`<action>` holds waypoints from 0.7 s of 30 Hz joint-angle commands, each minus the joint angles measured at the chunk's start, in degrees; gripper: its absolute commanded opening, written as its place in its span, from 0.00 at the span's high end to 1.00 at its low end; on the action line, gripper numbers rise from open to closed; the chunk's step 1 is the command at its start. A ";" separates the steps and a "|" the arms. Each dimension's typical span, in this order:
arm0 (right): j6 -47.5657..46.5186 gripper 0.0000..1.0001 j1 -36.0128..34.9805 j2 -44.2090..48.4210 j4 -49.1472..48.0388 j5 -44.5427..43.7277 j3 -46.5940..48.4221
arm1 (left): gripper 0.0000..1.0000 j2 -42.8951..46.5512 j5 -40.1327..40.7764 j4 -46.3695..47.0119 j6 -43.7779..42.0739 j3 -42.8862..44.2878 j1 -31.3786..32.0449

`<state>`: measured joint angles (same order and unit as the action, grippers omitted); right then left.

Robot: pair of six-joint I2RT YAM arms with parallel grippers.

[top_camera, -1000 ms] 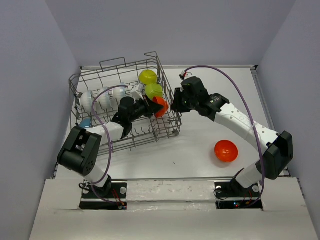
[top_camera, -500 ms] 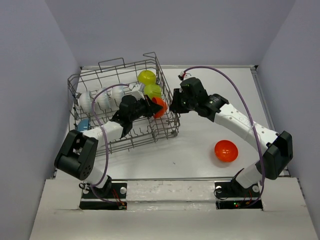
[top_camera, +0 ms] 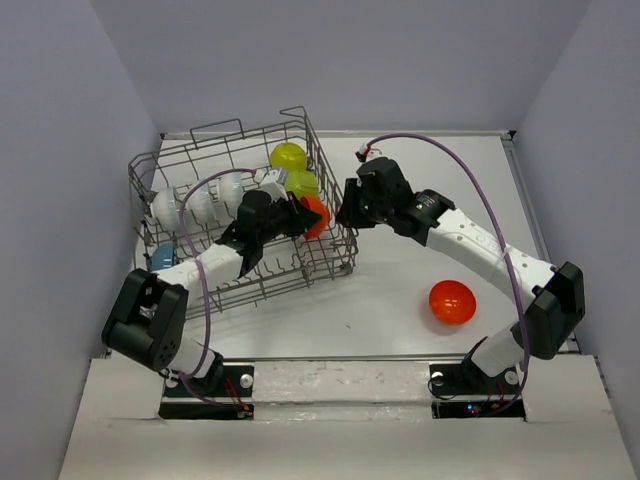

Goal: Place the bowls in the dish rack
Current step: Place the upside down bowl on the dish rack.

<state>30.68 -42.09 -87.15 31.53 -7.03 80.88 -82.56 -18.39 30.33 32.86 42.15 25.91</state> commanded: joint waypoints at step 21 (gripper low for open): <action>5.89 0.99 1.66 4.89 -2.17 -8.44 -1.52 | 0.82 3.46 17.69 -15.74 -11.41 5.13 -2.97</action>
<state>34.11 -42.41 -86.65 29.93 -9.08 79.66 -82.00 -14.90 20.95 29.19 46.19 26.20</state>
